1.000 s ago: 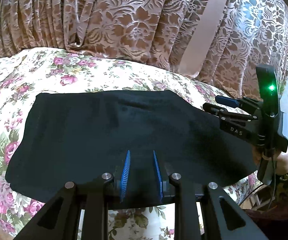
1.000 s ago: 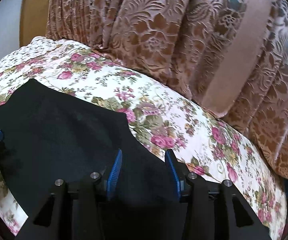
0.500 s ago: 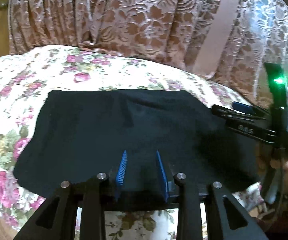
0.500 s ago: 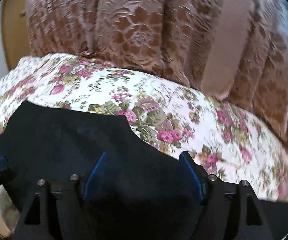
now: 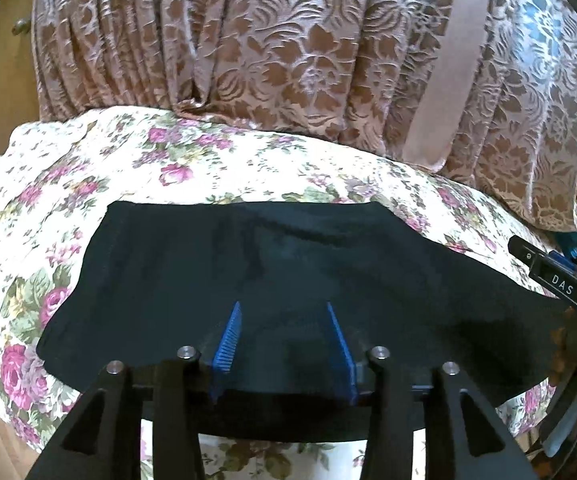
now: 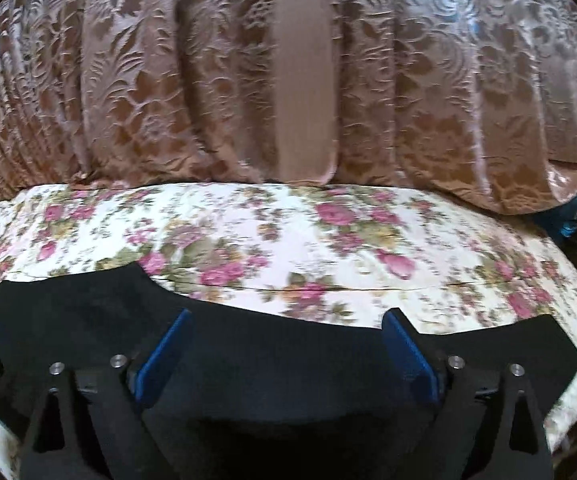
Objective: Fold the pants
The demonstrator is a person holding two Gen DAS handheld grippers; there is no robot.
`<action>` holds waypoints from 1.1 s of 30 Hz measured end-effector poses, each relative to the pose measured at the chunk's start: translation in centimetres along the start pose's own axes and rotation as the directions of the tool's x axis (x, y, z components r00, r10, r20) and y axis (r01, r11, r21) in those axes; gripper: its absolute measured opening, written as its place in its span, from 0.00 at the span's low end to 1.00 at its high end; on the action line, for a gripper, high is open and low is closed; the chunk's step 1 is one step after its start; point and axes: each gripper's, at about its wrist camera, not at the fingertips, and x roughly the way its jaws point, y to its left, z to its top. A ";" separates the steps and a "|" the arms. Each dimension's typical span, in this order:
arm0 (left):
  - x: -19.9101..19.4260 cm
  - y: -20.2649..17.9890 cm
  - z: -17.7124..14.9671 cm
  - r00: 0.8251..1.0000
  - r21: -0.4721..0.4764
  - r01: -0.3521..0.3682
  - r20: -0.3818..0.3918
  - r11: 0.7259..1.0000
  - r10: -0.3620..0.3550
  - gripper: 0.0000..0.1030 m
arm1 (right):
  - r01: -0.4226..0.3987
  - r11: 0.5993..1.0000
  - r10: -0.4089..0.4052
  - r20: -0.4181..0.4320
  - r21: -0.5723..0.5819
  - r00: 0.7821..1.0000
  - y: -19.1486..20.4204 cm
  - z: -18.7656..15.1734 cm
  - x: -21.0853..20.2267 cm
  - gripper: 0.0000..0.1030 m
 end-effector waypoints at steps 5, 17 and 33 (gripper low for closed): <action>0.0 -3.0 1.1 0.999 0.058 0.020 0.024 0.998 -0.021 0.44 | 0.023 0.999 -0.022 -0.014 0.045 1.000 -2.3 -0.6 -0.1 0.94; 2.5 -6.3 1.4 0.999 0.102 0.046 -0.021 0.994 -0.044 0.51 | 0.108 0.994 -0.109 0.043 0.028 0.993 -5.2 -1.1 -0.7 1.00; 6.2 -3.0 1.3 0.997 0.051 -0.051 -0.056 0.997 0.053 0.51 | 0.022 0.994 -0.005 -0.157 0.107 0.988 -6.6 -4.1 6.4 1.00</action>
